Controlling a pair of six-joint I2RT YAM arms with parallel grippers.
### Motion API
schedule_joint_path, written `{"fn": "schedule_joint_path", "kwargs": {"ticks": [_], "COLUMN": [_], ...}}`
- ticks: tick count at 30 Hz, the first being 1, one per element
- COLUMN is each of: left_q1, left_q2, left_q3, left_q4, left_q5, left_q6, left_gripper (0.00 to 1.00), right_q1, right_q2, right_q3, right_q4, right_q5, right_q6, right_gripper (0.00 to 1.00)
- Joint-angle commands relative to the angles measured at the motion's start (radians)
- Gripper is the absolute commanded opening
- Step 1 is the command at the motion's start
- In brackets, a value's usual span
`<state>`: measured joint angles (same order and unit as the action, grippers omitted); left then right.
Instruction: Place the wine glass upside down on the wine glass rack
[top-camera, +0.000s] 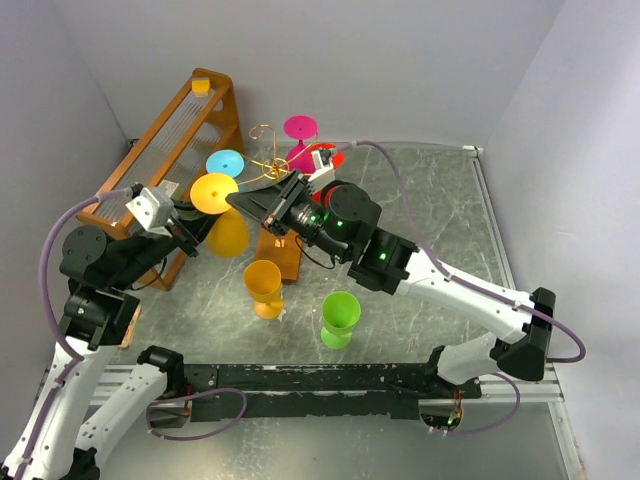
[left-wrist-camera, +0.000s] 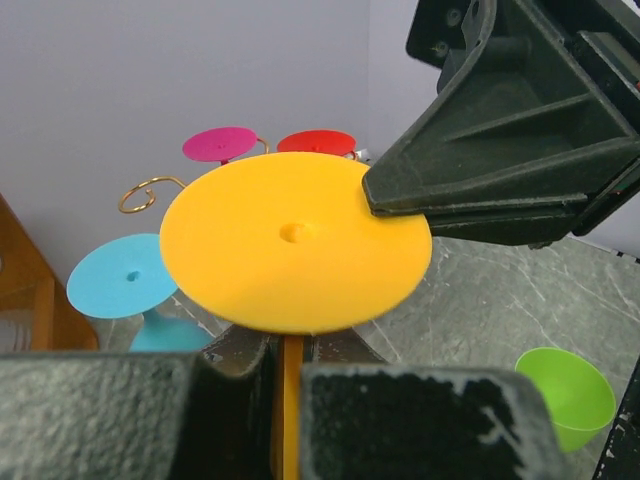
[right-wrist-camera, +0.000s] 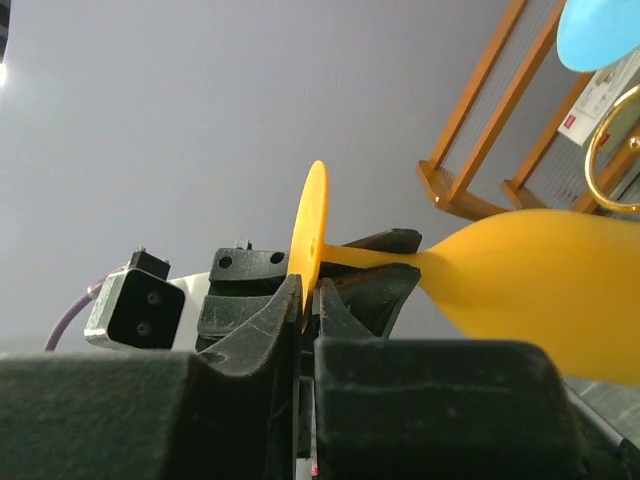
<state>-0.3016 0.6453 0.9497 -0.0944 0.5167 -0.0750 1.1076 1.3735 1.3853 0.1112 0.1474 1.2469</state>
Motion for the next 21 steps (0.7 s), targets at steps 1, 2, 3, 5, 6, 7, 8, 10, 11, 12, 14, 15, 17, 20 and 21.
{"fn": "schedule_joint_path", "kwargs": {"ticks": [1,2,3,5,6,7,8,10,11,12,14,15,17,20,21], "left_q1": [0.006,0.007,0.007,0.007,0.006,0.006,0.006,0.006,0.006,0.006,0.007,0.006,0.006,0.006,0.007], "left_q2": [-0.015,-0.016,-0.016,-0.013,-0.009,-0.005,-0.003,-0.006,-0.016,-0.025,-0.044,-0.050,-0.064,-0.076,-0.075], "left_q3": [-0.005,0.002,0.010,0.027,0.037,0.048,0.059,0.075,0.078,0.079,0.081,0.081,0.083,0.086,0.094], "left_q4": [0.008,-0.004,-0.020,-0.063,-0.089,-0.119,-0.152,-0.208,-0.232,-0.254,-0.296,-0.316,-0.348,-0.349,-0.349], "left_q5": [-0.042,-0.085,-0.120,-0.158,-0.161,-0.154,-0.146,-0.129,-0.125,-0.127,-0.135,-0.146,-0.167,-0.183,-0.186], "left_q6": [-0.031,-0.062,-0.088,-0.124,-0.134,-0.142,-0.150,-0.164,-0.172,-0.183,-0.197,-0.206,-0.232,-0.308,-0.330], "left_gripper": [0.09,0.12,0.16,0.28,0.33,0.39,0.43,0.51,0.54,0.57,0.62,0.63,0.64,0.66,0.67], "right_q1": [0.001,0.000,0.001,0.001,0.002,0.002,0.002,0.001,0.003,0.001,0.000,0.000,0.000,0.001,0.002], "right_q2": [-0.003,-0.004,-0.006,-0.015,-0.022,-0.028,-0.034,-0.048,-0.059,-0.071,-0.094,-0.106,-0.131,-0.162,-0.168], "right_q3": [-0.030,-0.028,-0.022,-0.036,-0.047,-0.059,-0.070,-0.094,-0.107,-0.118,-0.131,-0.136,-0.144,-0.161,-0.166], "right_q4": [0.020,0.006,-0.008,-0.009,-0.001,0.002,0.001,0.003,0.004,0.004,-0.004,-0.007,-0.029,-0.066,-0.081], "right_q5": [0.004,0.012,0.020,0.030,0.034,0.038,0.045,0.060,0.071,0.089,0.123,0.139,0.169,0.199,0.211], "right_q6": [0.070,0.073,0.075,0.084,0.092,0.105,0.118,0.141,0.150,0.153,0.154,0.153,0.160,0.180,0.189], "right_gripper": [0.00,0.00,0.00,0.00,0.00,0.00,0.00,0.00,0.00,0.00,0.00,0.00,0.00,0.00,0.00]}}
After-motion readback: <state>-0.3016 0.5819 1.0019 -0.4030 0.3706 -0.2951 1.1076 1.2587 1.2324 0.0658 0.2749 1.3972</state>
